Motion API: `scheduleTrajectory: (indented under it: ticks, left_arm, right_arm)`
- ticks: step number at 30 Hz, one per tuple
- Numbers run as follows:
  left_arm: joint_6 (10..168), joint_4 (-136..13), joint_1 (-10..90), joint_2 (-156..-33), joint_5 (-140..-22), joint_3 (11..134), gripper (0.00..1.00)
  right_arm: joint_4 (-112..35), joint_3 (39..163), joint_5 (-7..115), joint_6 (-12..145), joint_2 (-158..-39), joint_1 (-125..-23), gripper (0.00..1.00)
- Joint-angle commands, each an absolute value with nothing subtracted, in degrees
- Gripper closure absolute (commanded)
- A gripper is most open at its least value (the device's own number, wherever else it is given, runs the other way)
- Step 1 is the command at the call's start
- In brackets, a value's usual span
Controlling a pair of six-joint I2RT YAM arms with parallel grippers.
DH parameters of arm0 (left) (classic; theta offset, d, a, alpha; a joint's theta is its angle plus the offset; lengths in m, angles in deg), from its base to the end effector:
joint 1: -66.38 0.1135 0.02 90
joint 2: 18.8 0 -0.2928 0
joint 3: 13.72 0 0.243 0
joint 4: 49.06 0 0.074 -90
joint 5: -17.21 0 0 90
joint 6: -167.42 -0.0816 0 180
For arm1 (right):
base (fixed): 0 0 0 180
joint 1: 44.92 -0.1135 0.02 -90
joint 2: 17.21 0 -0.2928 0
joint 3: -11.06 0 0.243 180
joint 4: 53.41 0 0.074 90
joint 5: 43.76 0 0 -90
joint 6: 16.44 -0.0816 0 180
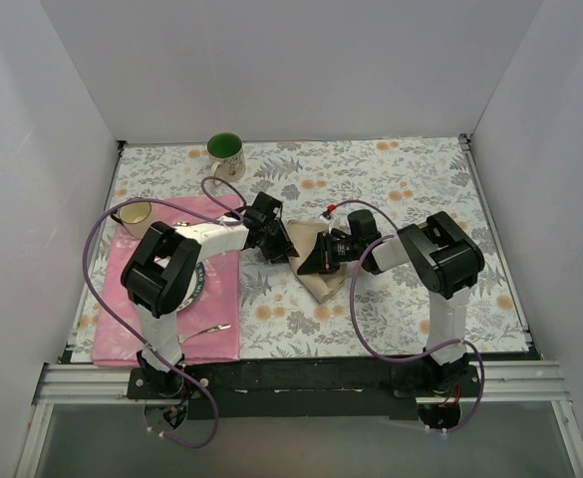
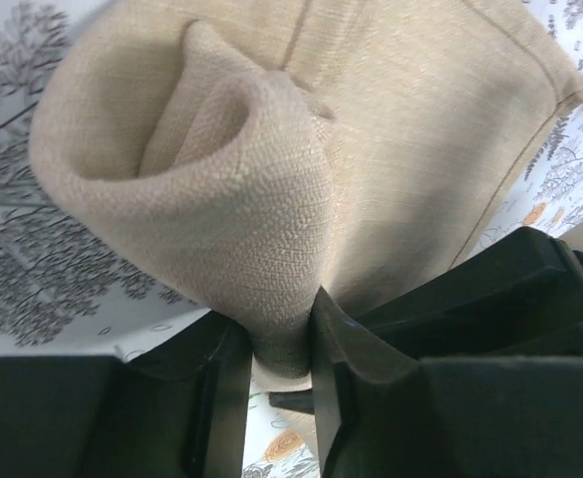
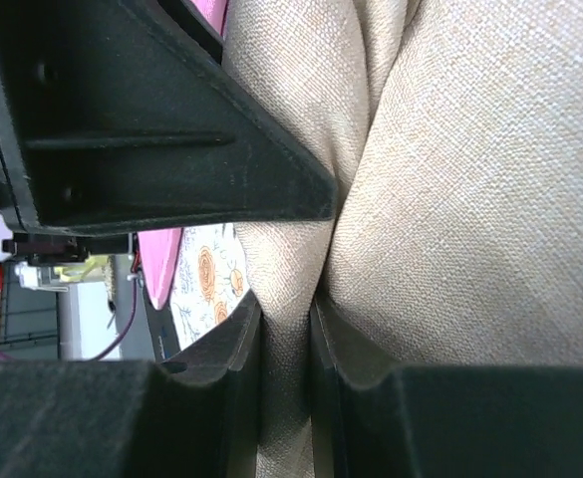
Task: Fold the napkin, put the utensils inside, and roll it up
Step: Roll the napkin with the utensil
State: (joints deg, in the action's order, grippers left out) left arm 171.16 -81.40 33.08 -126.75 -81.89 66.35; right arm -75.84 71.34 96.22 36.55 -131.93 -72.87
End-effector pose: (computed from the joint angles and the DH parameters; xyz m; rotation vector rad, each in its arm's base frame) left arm 0.3287 -0.2314 0.1443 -1.4268 2.5733 -0.8045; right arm 0.3161 0.2385 0.1147 -0.4016 2.2887 1.5541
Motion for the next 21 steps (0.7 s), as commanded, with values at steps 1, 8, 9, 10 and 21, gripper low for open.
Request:
scheduleTrajectory:
  ticks: [1, 8, 9, 10, 21]
  left_arm:
    - [167.3, -84.5, 32.6, -129.5, -76.3, 66.8, 0.82]
    - [166.3, -83.8, 32.9, -128.8, -78.6, 66.3, 0.9]
    - [166.3, -83.7, 32.9, -128.8, -79.0, 66.3, 0.92]
    - [166.4, -83.7, 32.9, -128.8, -79.5, 66.3, 0.92]
    - [167.5, -82.4, 34.1, -128.3, -83.5, 64.9, 0.94]
  right_arm:
    - [-73.1, 71.1, 96.9, 36.7, -131.3, -73.5, 0.8]
    - [-41.9, 79.6, 83.4, 58.4, -122.7, -74.5, 0.59]
    - [-39.7, 80.4, 79.1, 60.4, -121.6, -75.4, 0.52]
    - [-37.6, 81.0, 76.8, 61.9, -119.4, -76.0, 0.48]
    - [-32.0, 82.7, 39.1, 71.9, -111.5, -93.2, 0.23]
